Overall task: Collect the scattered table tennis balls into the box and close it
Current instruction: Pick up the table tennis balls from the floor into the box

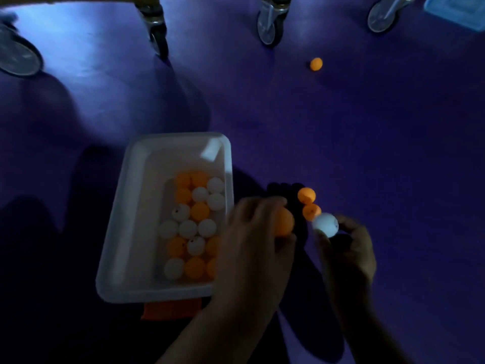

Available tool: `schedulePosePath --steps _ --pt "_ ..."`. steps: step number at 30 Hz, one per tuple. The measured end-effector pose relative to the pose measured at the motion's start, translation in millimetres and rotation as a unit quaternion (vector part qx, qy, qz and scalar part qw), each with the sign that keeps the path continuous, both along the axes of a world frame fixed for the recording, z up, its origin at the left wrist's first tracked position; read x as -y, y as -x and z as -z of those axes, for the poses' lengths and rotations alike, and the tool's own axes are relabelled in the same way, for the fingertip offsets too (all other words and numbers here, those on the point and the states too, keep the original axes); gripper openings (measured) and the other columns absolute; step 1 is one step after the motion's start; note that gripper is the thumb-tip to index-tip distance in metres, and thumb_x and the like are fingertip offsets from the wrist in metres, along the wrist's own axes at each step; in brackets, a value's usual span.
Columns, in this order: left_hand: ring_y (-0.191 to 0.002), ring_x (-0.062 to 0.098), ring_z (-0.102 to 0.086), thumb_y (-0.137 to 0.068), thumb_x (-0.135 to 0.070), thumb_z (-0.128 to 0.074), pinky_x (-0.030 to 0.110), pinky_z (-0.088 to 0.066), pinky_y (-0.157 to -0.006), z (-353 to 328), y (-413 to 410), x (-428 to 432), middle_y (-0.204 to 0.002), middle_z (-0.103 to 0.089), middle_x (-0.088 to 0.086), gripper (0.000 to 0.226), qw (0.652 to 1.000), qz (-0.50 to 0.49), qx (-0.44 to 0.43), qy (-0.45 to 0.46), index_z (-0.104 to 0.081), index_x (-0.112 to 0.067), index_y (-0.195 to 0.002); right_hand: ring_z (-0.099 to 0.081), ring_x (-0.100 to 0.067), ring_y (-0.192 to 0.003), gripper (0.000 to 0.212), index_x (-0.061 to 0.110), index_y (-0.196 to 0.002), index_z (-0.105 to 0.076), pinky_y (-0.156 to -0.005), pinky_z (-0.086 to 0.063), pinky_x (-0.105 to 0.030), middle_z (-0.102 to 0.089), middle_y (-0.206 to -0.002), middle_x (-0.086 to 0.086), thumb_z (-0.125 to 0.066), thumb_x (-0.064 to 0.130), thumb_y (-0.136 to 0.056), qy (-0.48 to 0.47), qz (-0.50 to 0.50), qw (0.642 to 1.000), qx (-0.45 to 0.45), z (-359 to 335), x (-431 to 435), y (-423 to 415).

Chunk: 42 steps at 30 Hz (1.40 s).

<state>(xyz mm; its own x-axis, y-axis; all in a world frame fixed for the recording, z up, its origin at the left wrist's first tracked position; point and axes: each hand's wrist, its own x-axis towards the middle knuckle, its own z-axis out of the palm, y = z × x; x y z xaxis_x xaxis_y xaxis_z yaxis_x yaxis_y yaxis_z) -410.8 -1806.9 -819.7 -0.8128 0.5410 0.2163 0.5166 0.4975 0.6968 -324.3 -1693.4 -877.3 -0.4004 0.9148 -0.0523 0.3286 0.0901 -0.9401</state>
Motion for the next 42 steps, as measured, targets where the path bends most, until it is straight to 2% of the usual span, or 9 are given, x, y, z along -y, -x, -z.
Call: schedulePosePath --steps 2,5,11,16,21,25,28,36,42 --pt "-0.093 0.006 -0.047 -0.071 -0.036 -0.064 0.015 -0.038 -0.075 -10.9 23.4 22.8 -0.1 -0.052 -0.011 0.035 0.995 -0.092 -0.023 0.012 -0.047 -0.04 -0.101 -0.058 0.006 -0.077 0.02 0.027 -0.093 -0.059 -0.063 -0.044 -0.007 -0.061 -0.09 0.012 -0.072 0.019 -0.081 -0.068 -0.068 0.995 -0.038 -18.2 14.8 24.8" --pt "-0.08 0.003 -0.046 -0.079 -0.029 -0.065 0.017 -0.036 -0.064 -14.9 45.1 54.5 -0.091 -0.04 -0.02 0.031 0.979 -0.177 0.087 0.048 -0.046 -0.042 -0.101 -0.059 -0.003 -0.085 0.028 0.03 -0.095 -0.06 -0.072 -0.049 -0.014 -0.058 -0.091 0.02 -0.075 0.016 -0.077 -0.092 -0.202 0.973 -0.058 -33.3 36.8 59.4" --pt "-0.099 0.005 -0.039 -0.082 -0.03 -0.066 0.023 -0.035 -0.062 -7.4 54.9 84.9 -0.134 -0.04 -0.007 0.061 0.949 -0.234 0.168 0.128 -0.036 -0.033 -0.136 -0.057 0.004 -0.089 0.047 0.025 -0.114 -0.053 -0.073 -0.042 -0.003 -0.057 -0.106 0.004 -0.076 0.011 -0.075 -0.1 -0.359 0.925 -0.069 -34.3 61.6 87.8" --pt "-0.099 0.008 -0.044 -0.082 -0.032 -0.063 0.036 -0.048 -0.08 -4.9 52.1 69.1 -0.122 -0.041 -0.01 0.06 0.962 -0.212 0.148 0.089 -0.033 -0.033 -0.134 -0.059 -0.006 -0.075 0.032 0.031 -0.101 -0.059 -0.067 -0.049 -0.017 -0.056 -0.098 0.014 -0.068 0.015 -0.075 -0.105 -0.206 0.971 -0.054 -4.9 26.9 69.1" --pt "-0.096 0.007 -0.047 -0.079 -0.031 -0.062 0.027 -0.036 -0.082 -1.4 48.1 24.9 -0.109 -0.045 -0.013 0.047 0.985 -0.131 0.087 0.064 -0.042 -0.034 -0.121 -0.057 -0.028 -0.088 0.024 0.021 -0.101 -0.055 -0.069 -0.044 -0.035 -0.05 -0.099 0.003 -0.066 0.018 -0.08 -0.081 0.012 0.995 0.065 34.3 -30.5 46.3" --pt "-0.109 0.013 -0.051 -0.08 -0.026 -0.065 0.034 -0.044 -0.091 -4.2 51.0 -13.1 -0.119 -0.055 -0.007 0.039 0.994 -0.05 0.082 0.05 -0.054 -0.031 -0.117 -0.052 -0.033 -0.1 0.056 0.001 -0.112 -0.051 -0.081 -0.044 -0.041 -0.052 -0.111 -0.016 -0.076 0.032 -0.074 -0.126 -0.006 0.97 0.208 56.9 -49.0 51.5" --pt "-0.107 0.015 -0.054 -0.079 -0.019 -0.067 0.034 -0.046 -0.089 -2.0 53.2 -30.5 -0.116 -0.059 -0.003 0.036 0.997 -0.01 0.064 0.03 -0.06 -0.023 -0.114 -0.054 -0.035 -0.099 0.054 0.003 -0.111 -0.054 -0.082 -0.044 -0.045 -0.056 -0.11 -0.017 -0.073 0.04 -0.076 -0.135 -0.026 0.952 0.273 65.2 -52.1 53.2" --pt "-0.103 0.013 -0.054 -0.082 -0.021 -0.064 0.028 -0.04 -0.083 15.3 59.7 -37.3 -0.108 -0.06 -0.005 0.025 0.994 0.02 0.024 0.109 -0.063 -0.023 -0.107 -0.049 -0.017 -0.079 0.022 0.008 -0.099 -0.054 -0.059 -0.035 -0.027 -0.053 -0.108 -0.007 -0.063 0.009 -0.079 -0.069 -0.025 0.983 0.169 59.8 -64.8 45.2" --pt "-0.095 0.013 -0.059 -0.078 -0.017 -0.066 0.022 -0.04 -0.079 31.2 57.9 -36.4 -0.098 -0.064 -0.006 0.017 0.992 0.035 -0.021 0.117 -0.066 -0.021 -0.095 -0.057 -0.02 -0.096 0.055 0.016 -0.125 -0.047 -0.067 -0.039 -0.03 -0.051 -0.121 0.0 -0.065 0.043 -0.081 -0.1 -0.062 0.965 0.233 60.9 -66.8 63.3"
